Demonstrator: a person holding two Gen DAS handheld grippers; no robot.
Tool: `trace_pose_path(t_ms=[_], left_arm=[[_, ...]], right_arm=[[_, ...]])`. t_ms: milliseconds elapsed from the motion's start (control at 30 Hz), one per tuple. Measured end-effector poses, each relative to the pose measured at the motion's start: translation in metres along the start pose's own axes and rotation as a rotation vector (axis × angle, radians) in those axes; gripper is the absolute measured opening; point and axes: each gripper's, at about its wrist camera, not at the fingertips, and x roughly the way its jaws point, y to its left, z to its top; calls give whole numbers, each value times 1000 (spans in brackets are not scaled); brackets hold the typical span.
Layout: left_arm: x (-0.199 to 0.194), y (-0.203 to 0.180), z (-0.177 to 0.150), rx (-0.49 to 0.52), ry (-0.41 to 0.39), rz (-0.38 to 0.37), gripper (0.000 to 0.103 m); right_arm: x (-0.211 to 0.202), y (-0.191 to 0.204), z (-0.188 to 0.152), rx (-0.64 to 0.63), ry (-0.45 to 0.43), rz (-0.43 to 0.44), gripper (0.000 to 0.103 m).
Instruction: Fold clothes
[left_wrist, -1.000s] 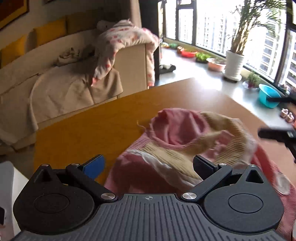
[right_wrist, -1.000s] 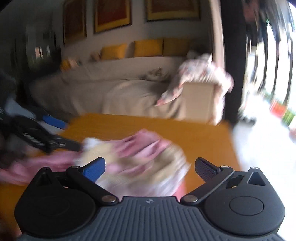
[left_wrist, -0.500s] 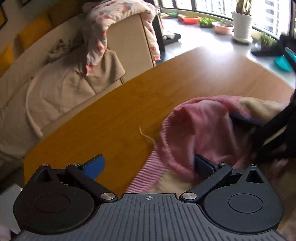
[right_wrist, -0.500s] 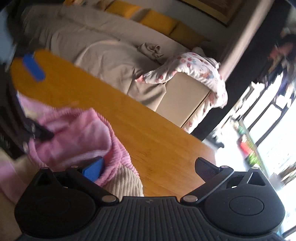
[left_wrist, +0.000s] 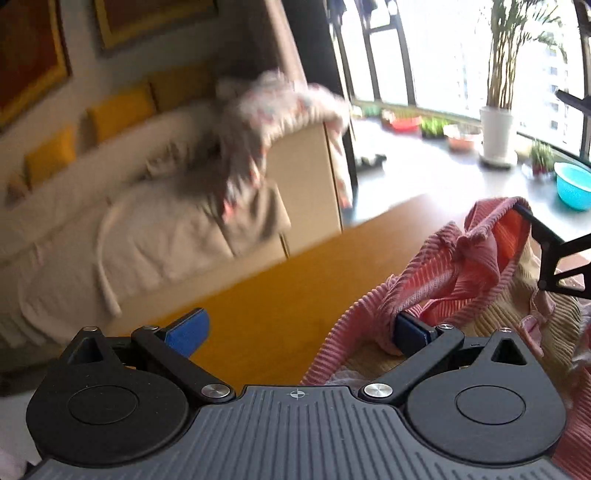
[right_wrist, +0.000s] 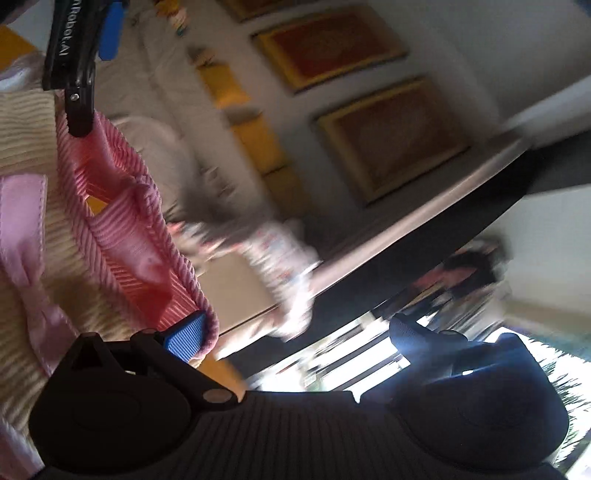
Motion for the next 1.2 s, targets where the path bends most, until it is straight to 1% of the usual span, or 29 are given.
trace_pose_path(t_ms=[33, 67, 100, 133, 233, 333, 400, 500, 533, 567, 600, 667, 700, 767, 800, 833, 900, 933, 967, 1000, 1033, 1067, 1100, 1167, 1200], left_arm=[[-13, -1, 0, -1, -33, -26, 103], [-24, -2, -2, -5, -50, -88, 103], [-34, -3, -4, -17, -42, -200, 103], [-40, -2, -5, -42, -34, -285, 103], [-54, -5, -10, -98, -38, -394, 103], [-58, -7, -5, -123, -67, -345, 103], [-45, -11, 1, -110, -40, -282, 103], [-27, -17, 8, -89, 0, -188, 103], [-17, -19, 6, -61, 29, -125, 103], [-9, -21, 4, -36, 47, -49, 103], [-8, -13, 1, -51, 51, -14, 103], [-5, 2, -6, -82, 58, 55, 103], [-10, 15, -9, -140, 58, 22, 103], [-19, 34, -14, -214, 56, -81, 103], [-24, 40, -17, -244, 54, -136, 103], [-24, 44, -20, -262, 52, -173, 103], [-25, 43, -28, -278, 65, -219, 103], [-24, 42, -32, -280, 78, -235, 103], [-26, 38, -38, -269, 84, -241, 103], [-27, 35, -43, -259, 91, -248, 103], [-29, 31, -48, -249, 98, -254, 103], [-31, 28, -52, -235, 99, -271, 103], [-30, 29, -55, -229, 100, -291, 101], [-28, 29, -60, -237, 101, -336, 95], [-26, 32, -60, -240, 100, -340, 90]], right_arm=[[-10, -6, 3, 6, -38, -59, 103], [-19, -12, 5, 23, -66, -103, 103], [-27, -19, 8, 45, -89, -140, 103], [-33, -25, 10, 58, -101, -153, 103], [-47, -35, 12, 51, -124, -167, 103], [-56, -37, 11, 4, -146, -207, 103], [-56, -39, 9, 0, -145, -218, 103], [-46, -37, 6, -11, -55, -160, 103], [-42, -36, 5, -16, -22, -138, 103], [-35, -36, 2, -15, 34, -84, 103], [-28, -39, -3, 19, 90, -29, 103], [-22, -55, -9, 147, 159, 51, 103], [-21, -68, -11, 253, 173, 114, 103], [-16, -101, -10, 536, 198, 299, 103], [-5, -111, -12, 691, 239, 442, 103], [8, -118, -15, 845, 288, 603, 103], [42, -112, -25, 1124, 386, 914, 103], [57, -104, -29, 1221, 430, 1008, 103], [70, -95, -31, 1300, 472, 1073, 97], [81, -85, -31, 1331, 504, 1115, 89], [92, -75, -30, 1341, 531, 1146, 67], [100, -65, -28, 1326, 558, 1156, 49], [109, -58, -26, 1293, 578, 1139, 46], [127, -43, -20, 1221, 609, 1087, 45], [135, -35, -20, 1202, 629, 1080, 45]])
